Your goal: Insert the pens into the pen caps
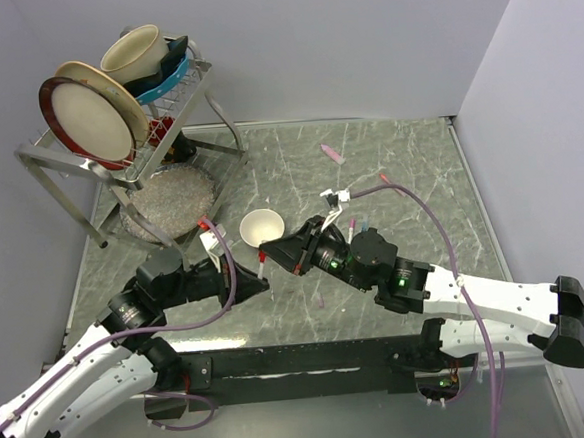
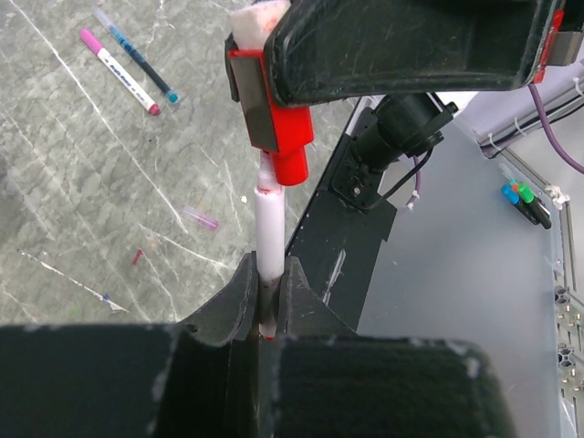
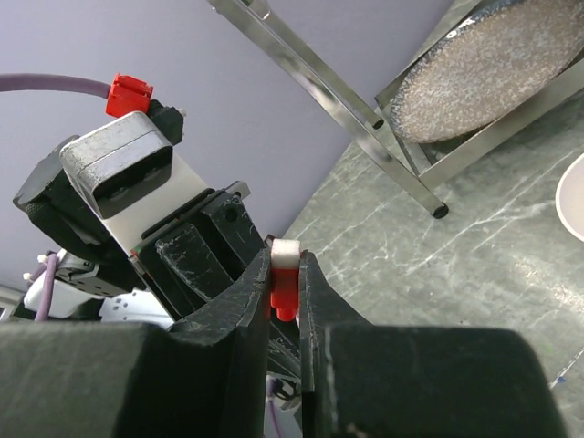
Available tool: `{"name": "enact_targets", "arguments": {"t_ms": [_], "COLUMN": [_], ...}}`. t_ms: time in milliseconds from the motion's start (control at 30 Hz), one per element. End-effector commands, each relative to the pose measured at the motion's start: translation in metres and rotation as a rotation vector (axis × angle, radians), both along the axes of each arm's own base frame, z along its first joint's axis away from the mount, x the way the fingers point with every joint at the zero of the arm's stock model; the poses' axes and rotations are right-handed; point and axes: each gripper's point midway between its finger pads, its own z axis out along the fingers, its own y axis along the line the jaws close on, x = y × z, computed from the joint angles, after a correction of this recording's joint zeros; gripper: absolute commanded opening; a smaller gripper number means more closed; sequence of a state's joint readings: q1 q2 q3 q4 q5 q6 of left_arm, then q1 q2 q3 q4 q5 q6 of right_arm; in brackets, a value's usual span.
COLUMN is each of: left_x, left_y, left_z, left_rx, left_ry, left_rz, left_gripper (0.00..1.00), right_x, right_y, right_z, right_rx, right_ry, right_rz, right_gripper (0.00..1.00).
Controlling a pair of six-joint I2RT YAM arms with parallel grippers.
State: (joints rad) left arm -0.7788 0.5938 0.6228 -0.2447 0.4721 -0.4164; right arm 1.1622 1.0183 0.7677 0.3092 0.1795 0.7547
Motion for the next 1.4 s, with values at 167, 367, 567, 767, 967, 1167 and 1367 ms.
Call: {"name": "enact_targets", "arguments": {"t_ms": [167, 367, 567, 767, 967, 1167, 1367], "left_x": [0.002, 0.002, 0.002, 0.001, 0.001, 0.001, 0.001], "left_y": [-0.001, 0.000, 0.000, -0.001, -0.002, -0.001, -0.001], "left_z": [0.012, 0.013, 0.013, 0.012, 0.011, 0.012, 0.013], "left_rx": [-0.038, -0.042, -0.043, -0.039, -0.037, -0.039, -0.041], "left_ry": [-0.036, -0.039, -0.040, -0.036, -0.033, -0.036, -0.037], "left_rz": [0.007, 0.011, 0.011, 0.003, 0.000, 0.003, 0.006], "left_gripper": [0.01, 0.01, 0.01, 0.01, 0.01, 0.01, 0.01], "right_x": [0.006, 0.010, 0.011, 0.011, 0.013, 0.014, 0.012], "right_y": [-0.009, -0.010, -0.009, -0.009, -0.009, -0.008, -0.005], "right_z": [0.027, 0.032, 0.028, 0.031, 0.038, 0.036, 0.030], "right_rx": [0.057, 0.047, 0.042, 0.046, 0.045, 0.040, 0.039], "right_ry": [-0.045, -0.068, -0.067, -0.070, -0.086, -0.088, -0.073], "right_rz": [-0.056, -0.080, -0.084, -0.085, -0.094, -0.092, -0.080], "right_gripper": [0.00, 0.00, 0.00, 0.00, 0.00, 0.00, 0.00]}}
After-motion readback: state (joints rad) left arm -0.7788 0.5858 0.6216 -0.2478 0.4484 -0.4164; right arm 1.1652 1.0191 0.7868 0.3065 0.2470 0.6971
